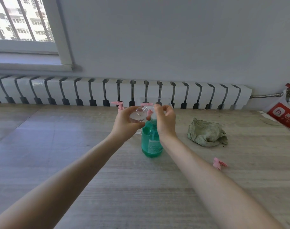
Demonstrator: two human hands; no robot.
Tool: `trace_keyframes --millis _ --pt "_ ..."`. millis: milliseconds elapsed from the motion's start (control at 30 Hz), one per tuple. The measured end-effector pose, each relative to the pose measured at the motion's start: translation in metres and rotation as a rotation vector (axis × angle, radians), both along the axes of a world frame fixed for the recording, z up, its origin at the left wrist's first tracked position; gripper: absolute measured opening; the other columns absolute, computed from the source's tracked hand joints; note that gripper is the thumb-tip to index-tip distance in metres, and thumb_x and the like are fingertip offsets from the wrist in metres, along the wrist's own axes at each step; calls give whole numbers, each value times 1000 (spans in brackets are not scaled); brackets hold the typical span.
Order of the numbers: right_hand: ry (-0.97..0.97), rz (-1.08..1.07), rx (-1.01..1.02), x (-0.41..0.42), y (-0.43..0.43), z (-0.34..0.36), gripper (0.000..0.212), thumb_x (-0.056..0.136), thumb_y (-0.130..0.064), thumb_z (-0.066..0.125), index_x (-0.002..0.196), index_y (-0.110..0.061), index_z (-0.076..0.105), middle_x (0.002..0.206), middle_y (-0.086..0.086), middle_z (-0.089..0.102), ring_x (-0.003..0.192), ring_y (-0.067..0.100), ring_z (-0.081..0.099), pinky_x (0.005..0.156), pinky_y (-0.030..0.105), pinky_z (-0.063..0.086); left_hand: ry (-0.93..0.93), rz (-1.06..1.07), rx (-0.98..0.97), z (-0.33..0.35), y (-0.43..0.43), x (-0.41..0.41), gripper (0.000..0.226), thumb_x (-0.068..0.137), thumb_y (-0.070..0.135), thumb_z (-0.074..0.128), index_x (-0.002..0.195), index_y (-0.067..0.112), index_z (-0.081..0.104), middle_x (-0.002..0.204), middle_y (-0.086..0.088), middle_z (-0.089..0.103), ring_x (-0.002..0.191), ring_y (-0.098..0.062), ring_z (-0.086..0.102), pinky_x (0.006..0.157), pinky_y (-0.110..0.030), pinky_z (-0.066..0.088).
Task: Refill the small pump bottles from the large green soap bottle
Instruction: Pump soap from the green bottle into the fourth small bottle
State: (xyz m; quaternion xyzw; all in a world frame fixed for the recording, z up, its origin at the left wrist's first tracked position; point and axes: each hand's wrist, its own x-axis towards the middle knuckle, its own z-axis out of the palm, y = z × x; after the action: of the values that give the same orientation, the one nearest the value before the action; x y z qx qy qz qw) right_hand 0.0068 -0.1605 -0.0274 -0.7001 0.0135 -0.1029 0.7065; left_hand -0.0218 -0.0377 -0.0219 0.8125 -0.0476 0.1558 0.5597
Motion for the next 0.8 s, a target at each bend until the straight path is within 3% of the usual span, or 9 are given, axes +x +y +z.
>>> trace_keyframes --millis 133,233,333,367,433,533,600,733,800 --pt "-22 -3 -4 -1 1 -1 28 89 -40 55 100 -15 48 68 1 67 67 18 66 83 52 54 2 -11 9 0 0 1 54 74 -5 73 124 9 57 121 -6 60 71 20 58 67 -4 49" --pt "-14 -10 -43 -4 4 0 46 79 -55 52 100 -14 51 70 2 69 76 25 68 84 54 52 5 -24 2 1 1 -1 53 75 -4 73 124 10 57 122 -5 61 73 18 59 70 -8 52" --pt "-15 6 -57 -8 5 4 65 72 -70 46 98 -11 55 74 0 66 75 18 66 87 50 51 -1 -29 -1 4 1 -2 51 74 -2 74 119 16 59 115 -1 63 74 17 60 85 -21 54" --pt "-13 13 -59 -9 5 6 71 69 -76 43 97 -12 55 79 2 65 78 18 65 89 49 50 -9 -30 3 6 1 -3 50 74 -2 74 118 17 59 113 0 64 74 18 60 86 -21 53" --pt "-9 25 -68 -10 5 7 82 61 -84 39 97 -13 57 88 6 66 88 21 65 91 48 48 -24 -22 20 9 2 -3 50 75 -5 73 118 15 59 114 0 62 71 20 58 73 -8 50" --pt "-9 43 -68 -9 5 6 87 59 -86 39 98 -11 59 91 11 67 89 27 65 91 51 48 -35 4 70 13 5 -2 51 74 -3 74 120 14 60 111 5 62 70 19 57 74 -9 49" --pt "-6 57 -68 -7 5 7 87 59 -85 42 99 -9 60 90 16 66 89 33 64 91 54 48 -43 8 110 14 8 0 52 73 -1 75 120 16 62 112 3 65 75 11 61 80 -15 49" --pt "12 83 -60 -5 4 9 82 61 -78 43 100 -7 59 94 19 64 91 33 64 93 52 48 -63 32 190 16 13 6 52 72 2 77 119 18 63 116 3 65 86 -2 61 78 -10 43" --pt "4 96 -64 -4 5 9 82 63 -77 45 99 -5 58 94 20 63 91 34 63 93 53 47 -69 37 225 16 14 8 51 72 4 77 119 19 63 116 4 65 95 -7 61 82 -14 43"
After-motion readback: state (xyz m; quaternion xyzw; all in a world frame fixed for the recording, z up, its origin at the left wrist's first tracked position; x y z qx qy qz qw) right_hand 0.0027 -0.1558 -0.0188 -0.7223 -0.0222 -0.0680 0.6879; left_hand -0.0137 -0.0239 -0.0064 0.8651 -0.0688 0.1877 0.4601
